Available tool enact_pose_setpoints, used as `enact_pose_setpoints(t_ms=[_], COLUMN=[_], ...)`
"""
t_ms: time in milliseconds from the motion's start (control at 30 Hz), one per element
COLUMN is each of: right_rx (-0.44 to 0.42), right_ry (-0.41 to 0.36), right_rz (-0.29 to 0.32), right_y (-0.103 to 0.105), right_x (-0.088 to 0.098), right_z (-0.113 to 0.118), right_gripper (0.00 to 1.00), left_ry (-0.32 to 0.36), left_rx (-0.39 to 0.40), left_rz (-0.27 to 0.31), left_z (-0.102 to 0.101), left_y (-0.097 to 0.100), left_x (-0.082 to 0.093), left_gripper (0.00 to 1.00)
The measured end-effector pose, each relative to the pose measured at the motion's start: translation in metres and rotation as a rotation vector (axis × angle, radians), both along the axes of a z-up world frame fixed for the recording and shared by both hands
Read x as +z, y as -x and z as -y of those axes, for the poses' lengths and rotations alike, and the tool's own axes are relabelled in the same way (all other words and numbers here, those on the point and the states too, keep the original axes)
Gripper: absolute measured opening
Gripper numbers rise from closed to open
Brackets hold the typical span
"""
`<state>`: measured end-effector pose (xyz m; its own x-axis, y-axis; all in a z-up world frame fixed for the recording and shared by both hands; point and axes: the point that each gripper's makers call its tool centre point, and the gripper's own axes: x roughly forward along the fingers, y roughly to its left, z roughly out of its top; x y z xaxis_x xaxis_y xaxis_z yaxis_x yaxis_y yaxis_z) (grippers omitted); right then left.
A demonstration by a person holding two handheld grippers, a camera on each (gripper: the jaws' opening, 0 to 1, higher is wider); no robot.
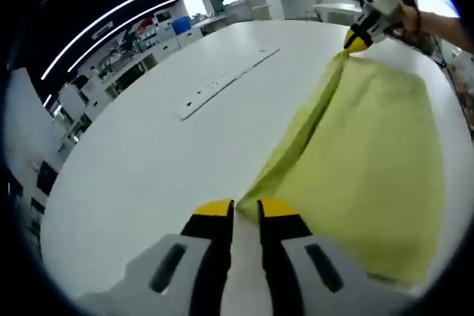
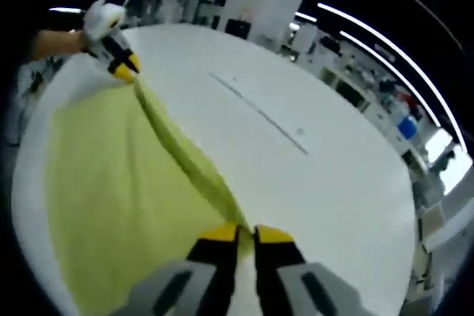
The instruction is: Fold the garment on the visible template until the final outline fits inside the template.
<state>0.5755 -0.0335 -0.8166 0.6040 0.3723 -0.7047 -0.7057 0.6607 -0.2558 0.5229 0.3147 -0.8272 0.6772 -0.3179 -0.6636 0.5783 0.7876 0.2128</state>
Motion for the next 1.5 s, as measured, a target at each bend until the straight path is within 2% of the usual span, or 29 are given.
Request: enact_pose_setpoints(t_ms=[33,67,100,133,167,267,333,467,567,600,867,1033,1233,1367,1500], right_rx=[-0.016,-0.038,-0.059,-0.061,-0.068,-0.090,-0.105,-0.102,-0.094,-0.091,-0.051,-0.017,0.008,0.025,0.043], right_ry=[-0.017,-0.039,-0.070,-0.090,-0.115,-0.188,-0.242,-0.296,-0.324,-0.335,-0.362,-0.343,-0.354,-0.353,-0.359], right_rz=[-0.006,-0.018,-0.035,-0.050,-0.067,-0.114,-0.160,-0.201,-0.223,-0.226,-0.251,-0.275,-0.281,-0.284,-0.294], right_y=[-0.002,-0.002,0.000,0.002,0.005,0.016,0.029,0.047,0.059,0.064,0.102,0.127,0.155,0.170,0.181], right_x=[0.001,0.001,0.001,0.001,0.002,0.004,0.005,0.010,0.013,0.016,0.026,0.024,0.021,0.017,0.011], right_z=[0.000,0.001,0.002,0.001,-0.002,-0.006,-0.011,-0.014,-0.014,-0.015,-0.014,-0.009,-0.003,0.002,0.007], right_gripper=[0.10,0.14,0.20,0.28,0.33,0.46,0.53,0.66,0.72,0.74,0.82,0.82,0.82,0.80,0.72], left_ry=[0.032,0.095,0.112,0.174,0.195,0.173,0.187,0.299,0.335,0.360,0.444,0.457,0.468,0.453,0.451], left_rx=[0.032,0.083,0.092,0.077,0.066,0.062,0.054,0.046,0.061,0.072,0.089,0.078,0.062,0.051,0.039], left_rz=[-0.002,-0.009,-0.010,-0.015,-0.017,-0.013,-0.007,0.015,0.012,0.011,0.008,-0.002,-0.019,-0.033,-0.031], left_z=[-0.002,-0.003,-0.002,0.003,0.006,0.006,0.007,0.019,0.019,0.010,0.018,0.015,0.026,0.026,0.033], left_y=[0.000,0.001,0.001,0.004,0.006,0.014,0.019,0.035,0.047,0.046,0.084,0.105,0.137,0.146,0.162], left_x=[0.002,0.005,0.006,0.009,0.011,0.016,0.020,0.036,0.041,0.039,0.051,0.052,0.051,0.044,0.041], left_gripper=[0.14,0.15,0.17,0.20,0.23,0.31,0.37,0.49,0.57,0.60,0.74,0.81,0.90,0.89,0.85])
